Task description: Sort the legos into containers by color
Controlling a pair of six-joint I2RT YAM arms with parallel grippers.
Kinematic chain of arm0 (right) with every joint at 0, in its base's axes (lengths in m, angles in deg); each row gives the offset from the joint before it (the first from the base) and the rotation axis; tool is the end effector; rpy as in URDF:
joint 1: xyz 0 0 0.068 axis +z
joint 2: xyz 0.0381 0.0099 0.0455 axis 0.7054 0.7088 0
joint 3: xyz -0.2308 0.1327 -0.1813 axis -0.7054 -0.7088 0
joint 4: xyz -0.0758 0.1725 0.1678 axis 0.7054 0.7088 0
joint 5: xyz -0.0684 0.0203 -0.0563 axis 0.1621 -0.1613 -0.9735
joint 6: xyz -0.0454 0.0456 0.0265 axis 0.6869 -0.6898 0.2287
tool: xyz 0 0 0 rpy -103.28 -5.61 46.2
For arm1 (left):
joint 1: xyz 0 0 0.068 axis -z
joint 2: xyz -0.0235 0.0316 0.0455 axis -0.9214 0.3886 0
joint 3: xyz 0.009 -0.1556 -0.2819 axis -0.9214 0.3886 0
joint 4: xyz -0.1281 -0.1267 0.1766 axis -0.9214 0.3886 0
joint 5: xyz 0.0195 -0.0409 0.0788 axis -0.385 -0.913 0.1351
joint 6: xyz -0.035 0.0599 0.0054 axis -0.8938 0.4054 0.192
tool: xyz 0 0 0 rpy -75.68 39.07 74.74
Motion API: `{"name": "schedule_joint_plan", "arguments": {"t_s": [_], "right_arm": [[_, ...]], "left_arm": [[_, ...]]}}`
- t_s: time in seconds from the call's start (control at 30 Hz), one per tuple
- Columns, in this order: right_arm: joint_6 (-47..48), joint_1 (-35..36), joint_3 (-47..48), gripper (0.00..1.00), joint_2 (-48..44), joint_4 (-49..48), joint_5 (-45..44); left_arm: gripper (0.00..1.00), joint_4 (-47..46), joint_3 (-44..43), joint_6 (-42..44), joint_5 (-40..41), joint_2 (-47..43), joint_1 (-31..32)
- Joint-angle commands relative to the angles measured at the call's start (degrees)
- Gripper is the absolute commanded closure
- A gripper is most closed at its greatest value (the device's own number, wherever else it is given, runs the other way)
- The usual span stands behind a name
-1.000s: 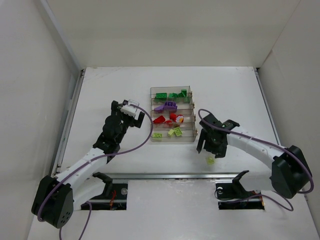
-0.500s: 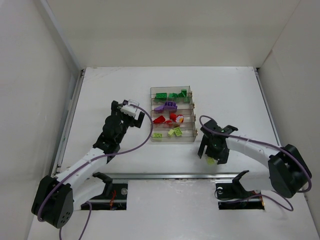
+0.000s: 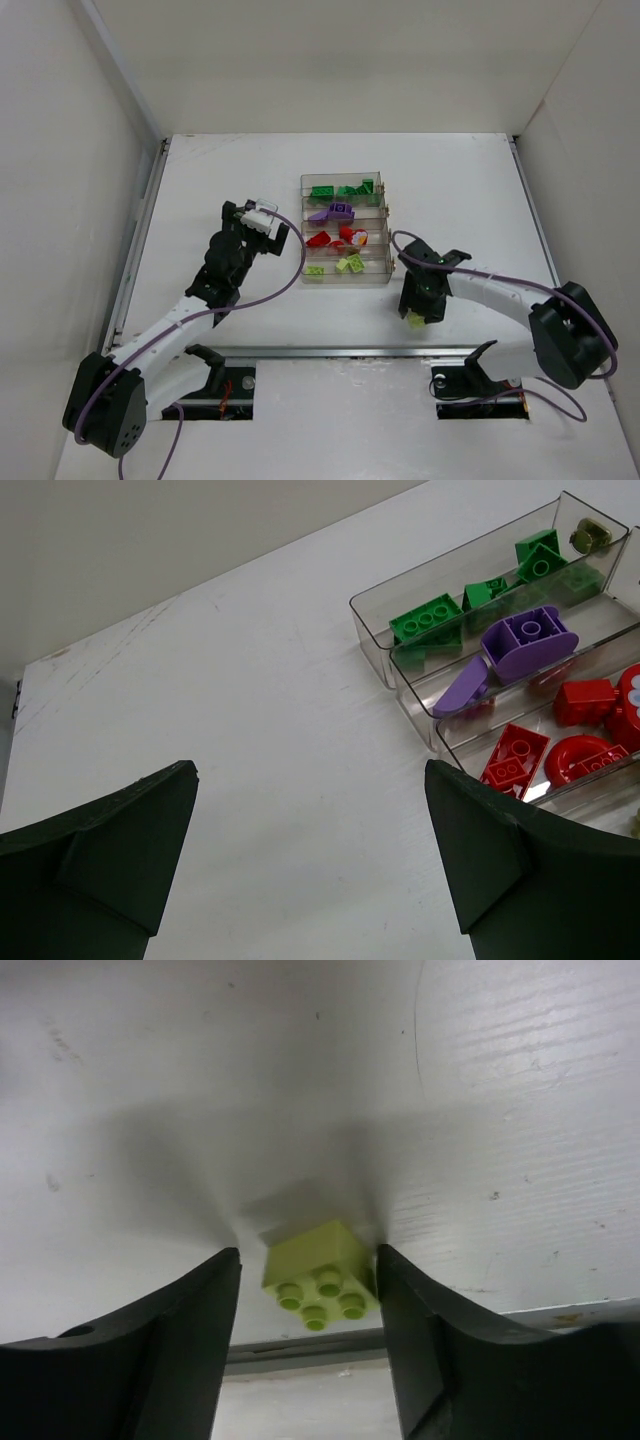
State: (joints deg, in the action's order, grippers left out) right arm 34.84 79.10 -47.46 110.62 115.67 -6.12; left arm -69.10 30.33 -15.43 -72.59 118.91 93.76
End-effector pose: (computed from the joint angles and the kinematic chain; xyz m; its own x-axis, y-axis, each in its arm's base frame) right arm 0.1583 0.1009 0.1993 -0.9448 0.2714 -0.1836 0.2649 0.9624 0.0594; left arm 0.1856 -0.0860 0.3104 0.1309 0.2524 -0.9587 0.3246 0.9028 0.2820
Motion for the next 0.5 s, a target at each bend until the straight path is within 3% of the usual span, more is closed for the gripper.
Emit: {"name": "schedule_joint_plan", "arguments": {"t_s": [0.0,0.07,0.3,0.33,0.37,0.47], "right_arm": [[1.99,0.74,1.65,0.4,2.95,-0.73,2.08],[1.99,2.66,1.65,0.49,4.27,-0.72,3.75],[0.14,5.58,1.65,0.55,5.68,-2.04,4.29],[0.14,5.58,2.43,0.59,5.68,-2.04,4.29],[0.14,5.58,3.22,0.71,5.68,-2.04,3.59],[-0.64,5.58,5.86,0.93,3.33,2.15,0.17]], "left_arm": [[0.05,-2.49,0.47,0.08,-0.18,-1.52,0.17],[0.05,-2.49,0.99,0.08,-0.18,-2.05,0.17],[0.05,-2.49,1.0,0.08,-0.18,-2.05,0.17],[0.05,-2.49,1.0,0.08,-0.18,-2.05,0.17],[0.05,-2.49,1.0,0.08,-0.18,-2.05,0.17],[0.05,-2.49,1.0,0.08,-0.18,-2.05,0.17]]}}
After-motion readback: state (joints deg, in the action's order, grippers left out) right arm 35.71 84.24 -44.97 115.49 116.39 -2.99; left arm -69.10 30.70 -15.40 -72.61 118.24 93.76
